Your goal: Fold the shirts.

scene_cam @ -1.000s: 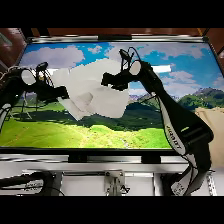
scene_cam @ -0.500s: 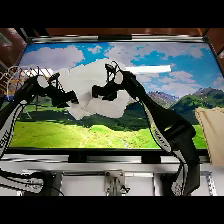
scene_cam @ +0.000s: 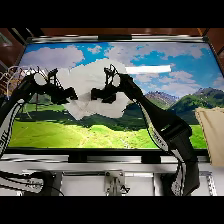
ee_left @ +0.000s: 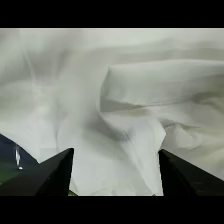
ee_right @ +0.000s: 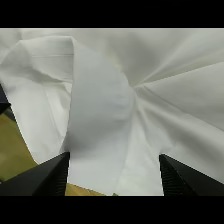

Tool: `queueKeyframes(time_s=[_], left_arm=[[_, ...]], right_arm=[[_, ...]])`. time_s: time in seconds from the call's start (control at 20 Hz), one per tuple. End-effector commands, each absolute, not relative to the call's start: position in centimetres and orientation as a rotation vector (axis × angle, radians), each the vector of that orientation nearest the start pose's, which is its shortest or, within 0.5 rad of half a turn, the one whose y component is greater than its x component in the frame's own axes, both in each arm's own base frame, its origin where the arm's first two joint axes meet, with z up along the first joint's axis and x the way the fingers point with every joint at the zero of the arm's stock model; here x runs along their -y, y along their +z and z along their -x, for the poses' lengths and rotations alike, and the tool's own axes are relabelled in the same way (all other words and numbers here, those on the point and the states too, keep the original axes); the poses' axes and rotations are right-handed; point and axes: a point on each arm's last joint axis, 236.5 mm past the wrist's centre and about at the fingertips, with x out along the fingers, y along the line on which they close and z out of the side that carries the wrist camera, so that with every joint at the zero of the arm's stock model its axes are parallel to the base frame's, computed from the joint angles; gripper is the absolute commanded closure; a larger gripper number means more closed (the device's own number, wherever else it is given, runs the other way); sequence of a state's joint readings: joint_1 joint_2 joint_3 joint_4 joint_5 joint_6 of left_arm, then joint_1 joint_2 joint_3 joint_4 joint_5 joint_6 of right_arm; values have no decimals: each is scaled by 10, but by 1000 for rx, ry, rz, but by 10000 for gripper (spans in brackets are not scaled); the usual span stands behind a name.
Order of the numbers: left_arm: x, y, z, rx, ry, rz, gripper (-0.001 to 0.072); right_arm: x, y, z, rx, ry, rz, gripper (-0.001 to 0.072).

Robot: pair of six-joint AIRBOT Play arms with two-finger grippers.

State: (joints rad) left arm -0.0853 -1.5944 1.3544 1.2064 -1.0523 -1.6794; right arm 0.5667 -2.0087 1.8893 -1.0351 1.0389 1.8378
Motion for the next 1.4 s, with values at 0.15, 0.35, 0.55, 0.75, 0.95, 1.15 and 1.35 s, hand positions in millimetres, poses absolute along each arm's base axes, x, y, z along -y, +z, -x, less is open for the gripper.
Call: queueKeyframes(time_s=[0.15, 0.35, 0.55, 0.75, 0.95, 1.15, 1.35], left_arm=[[119, -41, -449, -1324, -180, 376, 119], [118, -69, -446, -1383, -164, 378, 294], [107, -72, -448, -1383, -144, 378, 645], [91, -60, -447, -1366, -171, 343, 653], [93, -47, -441, -1361, -221, 301, 654], [95, -17, -447, -1277, -253, 264, 654], [107, 65, -462, -1077, -331, 218, 654]], right_arm=[[-409, -34, -436, -1354, 589, -441, 36], [-419, -25, -439, -1338, 608, -507, 35], [-421, -24, -444, -1316, 607, -524, 36], [-425, -32, -442, -1317, 616, -500, 40], [-438, -54, -425, -1369, 625, -470, 461], [-419, -51, -417, -1415, 645, -394, 661], [-327, 4, -442, -1312, 571, -122, 661]])
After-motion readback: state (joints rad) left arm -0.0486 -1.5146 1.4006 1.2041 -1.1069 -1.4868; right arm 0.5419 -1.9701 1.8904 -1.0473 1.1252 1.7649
